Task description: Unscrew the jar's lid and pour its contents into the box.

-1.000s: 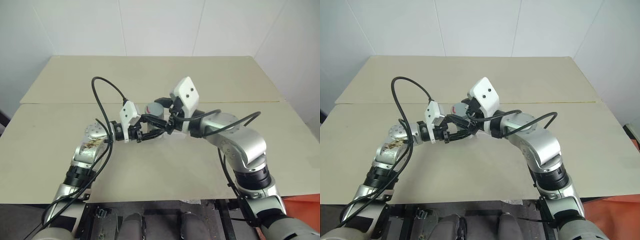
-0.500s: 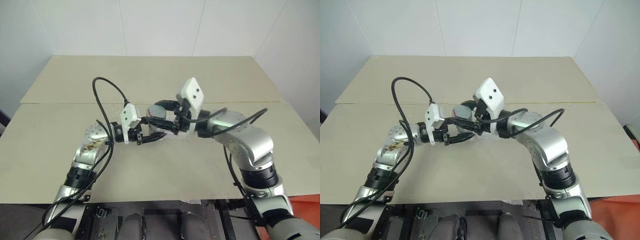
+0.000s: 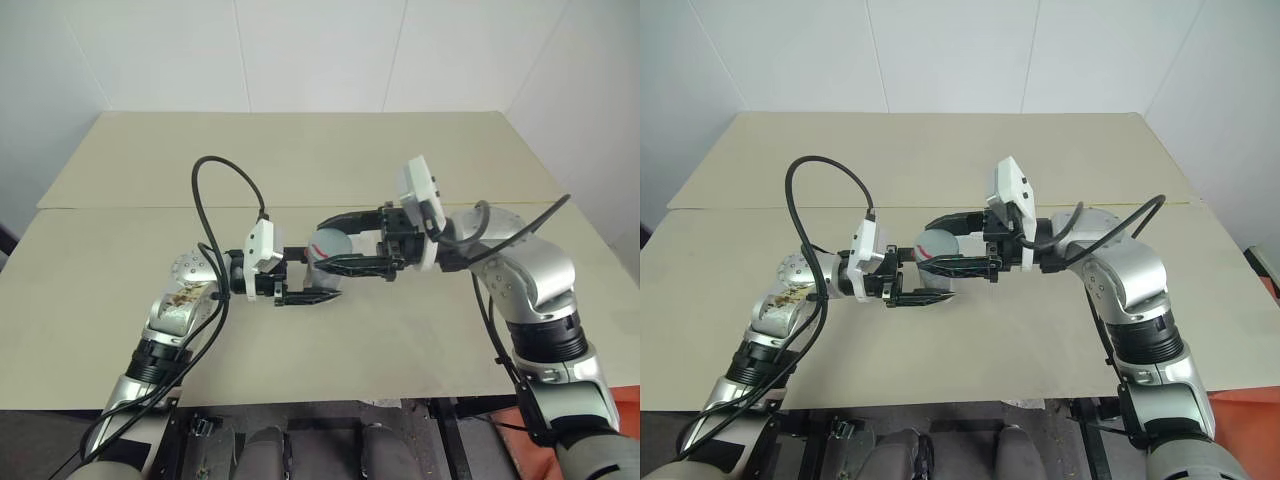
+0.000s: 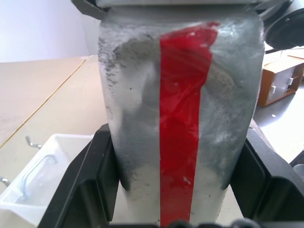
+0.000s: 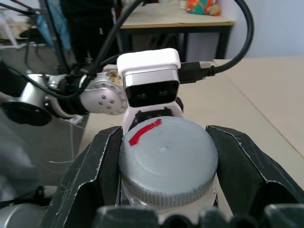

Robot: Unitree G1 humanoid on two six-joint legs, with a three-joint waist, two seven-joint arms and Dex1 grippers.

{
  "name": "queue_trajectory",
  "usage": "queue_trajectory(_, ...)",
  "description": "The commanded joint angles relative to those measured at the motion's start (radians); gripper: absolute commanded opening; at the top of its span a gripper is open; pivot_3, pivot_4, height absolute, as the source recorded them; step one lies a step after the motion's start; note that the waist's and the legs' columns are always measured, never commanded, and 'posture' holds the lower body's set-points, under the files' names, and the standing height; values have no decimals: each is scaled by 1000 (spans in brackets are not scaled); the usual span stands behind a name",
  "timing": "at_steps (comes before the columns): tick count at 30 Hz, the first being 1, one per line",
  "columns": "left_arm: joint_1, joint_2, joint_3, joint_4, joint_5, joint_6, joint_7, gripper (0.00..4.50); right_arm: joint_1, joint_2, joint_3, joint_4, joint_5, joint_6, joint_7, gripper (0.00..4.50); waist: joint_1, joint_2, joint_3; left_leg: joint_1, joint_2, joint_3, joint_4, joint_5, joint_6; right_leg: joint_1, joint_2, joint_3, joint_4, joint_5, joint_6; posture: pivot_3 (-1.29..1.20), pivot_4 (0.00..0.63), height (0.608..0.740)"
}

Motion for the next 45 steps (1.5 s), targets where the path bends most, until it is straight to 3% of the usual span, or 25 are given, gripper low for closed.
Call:
queue_trajectory(1, -19, 22, 75, -24, -32, -15, 37, 2787, -5, -2, 34, 2, 41, -12, 126, 2770, 0, 0, 0, 0, 0, 0, 0, 0, 0, 0, 0, 0, 0, 0, 0, 0, 150, 740)
queue_trajectory(2, -17, 20, 74, -26, -31, -15, 39, 2787, -7, 1, 37, 7, 37, -19, 130, 2770, 0, 0, 0, 0, 0, 0, 0, 0, 0, 0, 0, 0, 0, 0, 0, 0, 150, 740)
queue_trajectory(7, 8, 14, 64, -47, -29, -6, 57, 2787, -3, 21, 32, 9, 16, -27, 85, 4418, 0, 0, 0, 0, 0, 0, 0, 0, 0, 0, 0, 0, 0, 0, 0, 0, 150, 740)
queue_trajectory(8, 10, 12, 61, -49, -28, -6, 62, 2787, -1, 22, 30, 6, 13, -28, 78, 4465, 0, 0, 0, 0, 0, 0, 0, 0, 0, 0, 0, 0, 0, 0, 0, 0, 150, 740)
queue_trajectory(20, 65, -16, 43, -63, 25, 14, 219, 2787, 96, 74, -68, -182, -47, -4, -313, 4465, 3, 0, 0, 0, 0, 0, 0, 0, 0, -1, -1, 0, 0, 0, 0, 0, 150, 740)
queue_trajectory(31, 35, -71, 29, -25, 89, 22, 366, 2787, 126, 186, -11, -338, -127, 135, -674, 4465, 2, 0, 0, 0, 0, 0, 0, 0, 0, 0, 0, 0, 1, 0, 0, 0, 150, 740)
queue_trajectory(40, 25, -92, 32, -14, 104, 21, 422, 2787, 133, 266, 20, -362, -212, 208, -856, 4465, 0, 0, 0, 0, 0, 0, 0, 0, 0, 0, 0, 0, 1, 0, 0, 0, 150, 740)
queue_trajectory(45, 27, -91, 32, -19, 101, 24, 429, 2787, 130, 279, 27, -349, -237, 220, -884, 4465, 0, 0, 0, 0, 0, 0, 0, 0, 0, 0, 0, 0, 0, 0, 0, 0, 150, 740)
